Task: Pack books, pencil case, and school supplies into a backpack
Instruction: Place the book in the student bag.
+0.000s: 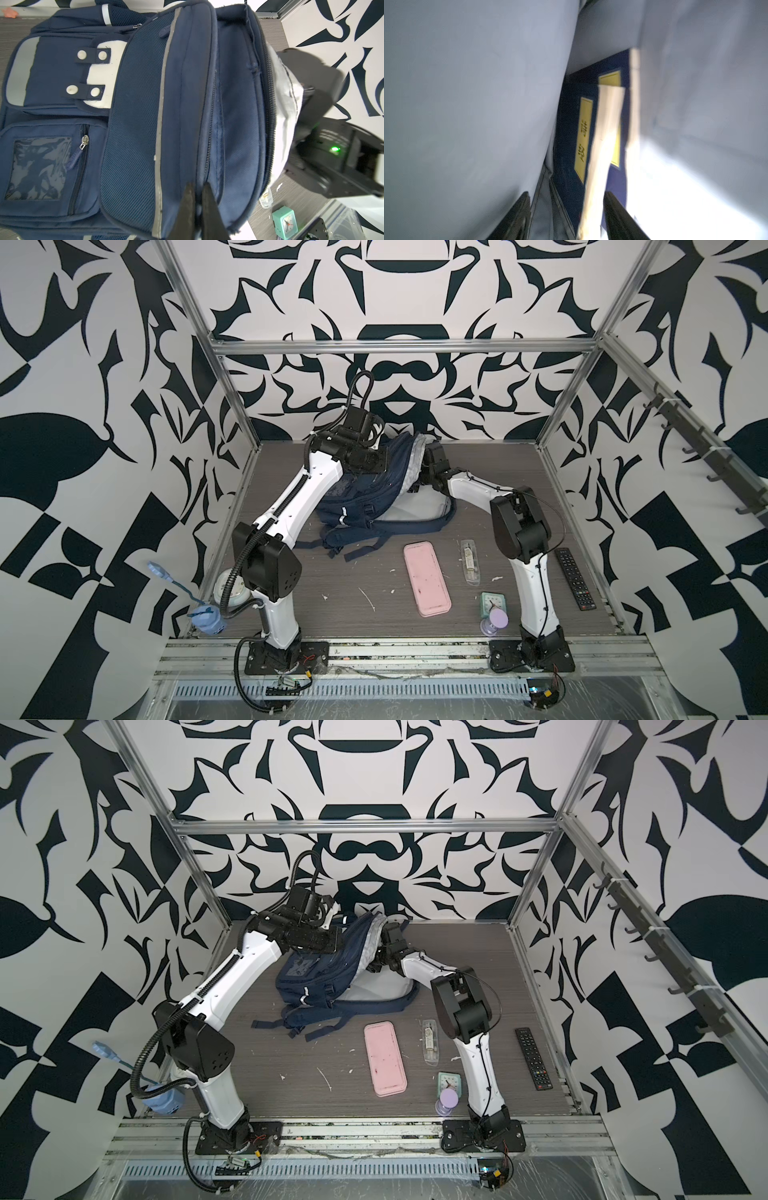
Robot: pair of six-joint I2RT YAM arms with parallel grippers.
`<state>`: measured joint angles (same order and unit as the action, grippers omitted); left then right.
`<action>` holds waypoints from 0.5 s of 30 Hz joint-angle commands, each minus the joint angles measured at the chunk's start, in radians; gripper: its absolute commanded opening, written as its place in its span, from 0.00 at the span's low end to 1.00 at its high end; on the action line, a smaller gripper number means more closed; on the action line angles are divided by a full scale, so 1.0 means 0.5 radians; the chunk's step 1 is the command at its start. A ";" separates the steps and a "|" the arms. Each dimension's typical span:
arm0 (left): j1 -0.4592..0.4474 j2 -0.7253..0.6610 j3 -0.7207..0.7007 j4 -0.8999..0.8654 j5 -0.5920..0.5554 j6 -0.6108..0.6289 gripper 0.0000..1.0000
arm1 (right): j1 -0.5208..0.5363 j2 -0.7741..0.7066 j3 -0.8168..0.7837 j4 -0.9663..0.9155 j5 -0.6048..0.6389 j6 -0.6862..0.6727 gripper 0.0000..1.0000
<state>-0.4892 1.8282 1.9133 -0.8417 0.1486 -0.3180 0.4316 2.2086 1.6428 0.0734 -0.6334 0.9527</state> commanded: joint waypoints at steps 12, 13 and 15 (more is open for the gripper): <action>-0.035 0.083 -0.029 0.206 0.152 -0.097 0.00 | -0.182 -0.964 -0.812 -0.546 0.403 -0.574 0.49; -0.051 0.112 -0.018 0.213 0.155 -0.098 0.00 | -0.182 -1.048 -0.871 -0.596 0.461 -0.612 0.49; -0.089 0.177 0.007 0.218 0.162 -0.099 0.00 | -0.180 -1.206 -0.961 -0.675 0.572 -0.671 0.48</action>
<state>-0.5133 1.8816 1.8977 -0.7940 0.2050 -0.3511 0.3374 1.7039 1.2007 -0.1791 -0.4530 0.7067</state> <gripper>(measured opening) 0.067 0.485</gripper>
